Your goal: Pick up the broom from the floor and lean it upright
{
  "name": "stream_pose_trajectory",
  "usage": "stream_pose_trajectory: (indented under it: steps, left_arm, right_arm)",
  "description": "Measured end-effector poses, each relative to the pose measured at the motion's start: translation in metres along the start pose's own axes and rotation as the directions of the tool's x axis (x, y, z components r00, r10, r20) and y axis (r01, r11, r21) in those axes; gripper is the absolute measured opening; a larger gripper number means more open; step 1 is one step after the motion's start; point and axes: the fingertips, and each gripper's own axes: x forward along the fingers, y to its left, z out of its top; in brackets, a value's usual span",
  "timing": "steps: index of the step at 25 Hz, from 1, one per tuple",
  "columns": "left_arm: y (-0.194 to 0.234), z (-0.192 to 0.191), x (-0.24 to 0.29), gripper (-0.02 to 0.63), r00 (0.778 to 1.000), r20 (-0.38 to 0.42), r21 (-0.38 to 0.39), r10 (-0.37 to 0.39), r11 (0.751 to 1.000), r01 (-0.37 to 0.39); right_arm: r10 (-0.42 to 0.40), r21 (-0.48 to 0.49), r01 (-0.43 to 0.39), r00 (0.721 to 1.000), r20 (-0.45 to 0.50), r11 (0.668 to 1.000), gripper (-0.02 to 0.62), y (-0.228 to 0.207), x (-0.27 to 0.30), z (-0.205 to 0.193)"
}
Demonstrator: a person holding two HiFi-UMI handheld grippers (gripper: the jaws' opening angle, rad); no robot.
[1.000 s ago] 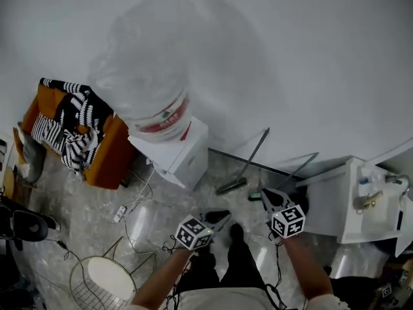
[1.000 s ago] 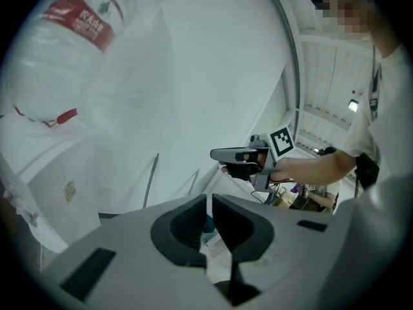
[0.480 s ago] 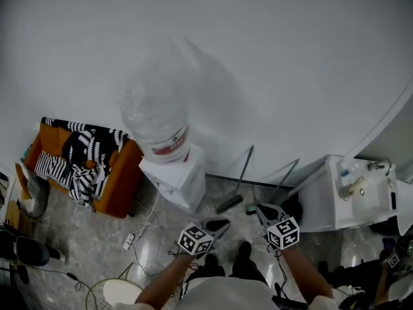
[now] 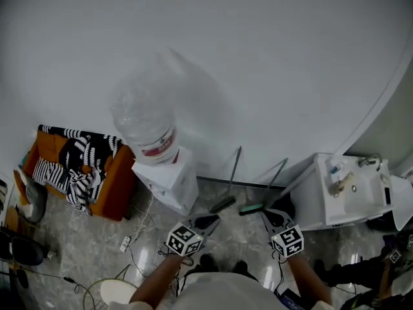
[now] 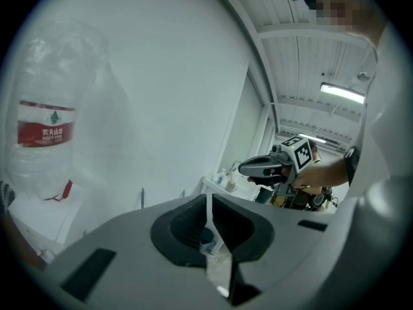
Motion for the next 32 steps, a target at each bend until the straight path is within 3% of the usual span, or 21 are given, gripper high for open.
stream_pose_trajectory:
  steps: [10,16,32]
  left_arm:
    - [-0.004,0.020,0.014,0.028,0.989,0.061,0.003,0.136,0.991,-0.136]
    - [-0.008,0.037,0.028,0.028,0.981,0.089,0.039,0.171,0.984,-0.175]
    - [-0.019,0.053,0.046,0.028,0.972,0.119,0.053,0.200,0.977,-0.208]
  right_arm:
    - [0.010,-0.041,-0.007,0.998,0.068,0.999,0.002,-0.048,-0.034,0.007]
    - [0.037,-0.028,-0.033,0.991,0.128,0.999,0.002,-0.057,-0.044,0.009]
    - [-0.103,0.088,0.087,0.975,0.195,0.992,-0.002,-0.105,-0.078,0.015]
